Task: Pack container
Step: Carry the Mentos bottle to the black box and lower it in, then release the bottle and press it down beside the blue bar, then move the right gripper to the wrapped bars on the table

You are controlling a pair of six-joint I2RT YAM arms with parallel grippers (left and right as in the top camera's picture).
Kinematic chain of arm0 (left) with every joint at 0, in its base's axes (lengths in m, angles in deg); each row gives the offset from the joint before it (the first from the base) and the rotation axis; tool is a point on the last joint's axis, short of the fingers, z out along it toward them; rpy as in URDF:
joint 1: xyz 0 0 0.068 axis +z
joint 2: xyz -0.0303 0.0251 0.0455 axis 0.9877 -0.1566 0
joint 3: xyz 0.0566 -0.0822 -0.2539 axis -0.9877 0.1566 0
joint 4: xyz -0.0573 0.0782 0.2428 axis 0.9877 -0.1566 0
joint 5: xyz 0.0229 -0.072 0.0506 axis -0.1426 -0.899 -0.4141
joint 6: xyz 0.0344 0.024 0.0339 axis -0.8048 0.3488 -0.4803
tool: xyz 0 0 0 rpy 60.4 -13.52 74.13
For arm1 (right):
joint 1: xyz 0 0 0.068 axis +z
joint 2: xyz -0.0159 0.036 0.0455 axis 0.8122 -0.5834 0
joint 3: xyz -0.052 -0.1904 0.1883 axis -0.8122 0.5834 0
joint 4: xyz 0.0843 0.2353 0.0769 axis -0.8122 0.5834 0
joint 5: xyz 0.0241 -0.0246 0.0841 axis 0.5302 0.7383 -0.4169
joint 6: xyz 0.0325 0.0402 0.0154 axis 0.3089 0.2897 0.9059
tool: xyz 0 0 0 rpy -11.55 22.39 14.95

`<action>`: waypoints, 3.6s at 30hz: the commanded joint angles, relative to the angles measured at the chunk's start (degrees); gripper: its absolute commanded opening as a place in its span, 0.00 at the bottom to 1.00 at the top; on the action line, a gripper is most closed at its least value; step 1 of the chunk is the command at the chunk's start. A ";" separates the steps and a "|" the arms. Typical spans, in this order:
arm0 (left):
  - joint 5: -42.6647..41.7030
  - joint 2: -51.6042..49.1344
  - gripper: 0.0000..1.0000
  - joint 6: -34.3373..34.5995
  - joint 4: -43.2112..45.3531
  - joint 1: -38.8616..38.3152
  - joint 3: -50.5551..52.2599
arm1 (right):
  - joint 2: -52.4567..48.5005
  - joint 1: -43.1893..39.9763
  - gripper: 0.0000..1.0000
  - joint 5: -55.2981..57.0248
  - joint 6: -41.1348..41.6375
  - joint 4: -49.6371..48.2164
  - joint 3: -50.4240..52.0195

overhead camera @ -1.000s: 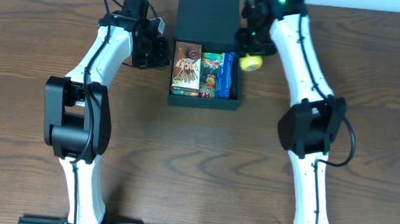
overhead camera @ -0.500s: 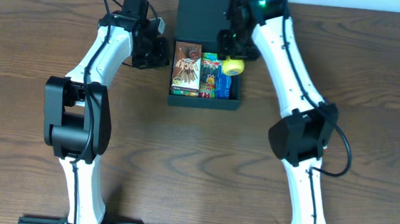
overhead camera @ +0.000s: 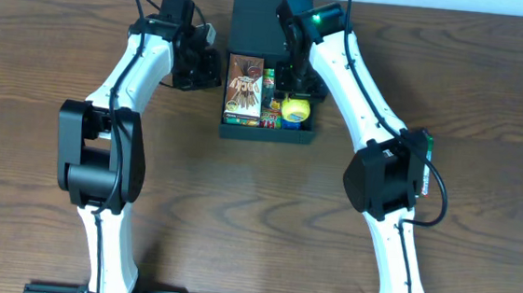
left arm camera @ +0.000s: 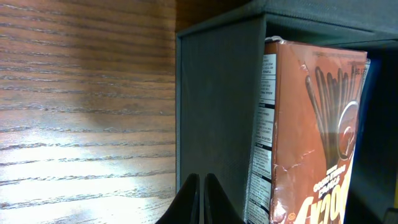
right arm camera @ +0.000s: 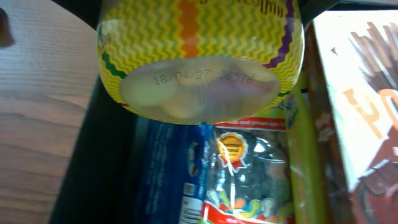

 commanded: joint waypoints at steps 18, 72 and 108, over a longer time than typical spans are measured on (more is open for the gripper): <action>-0.02 -0.83 0.06 -1.27 -0.26 0.22 0.28 | 2.56 -0.44 0.55 2.05 0.98 1.20 -0.39; -0.02 -0.83 0.06 -1.25 -0.68 0.17 0.28 | 4.42 -4.94 0.01 -2.84 -8.92 -2.38 1.84; 0.00 -0.83 0.06 -1.27 -0.66 0.17 0.28 | 5.03 0.15 0.01 -13.29 -21.14 -7.08 16.50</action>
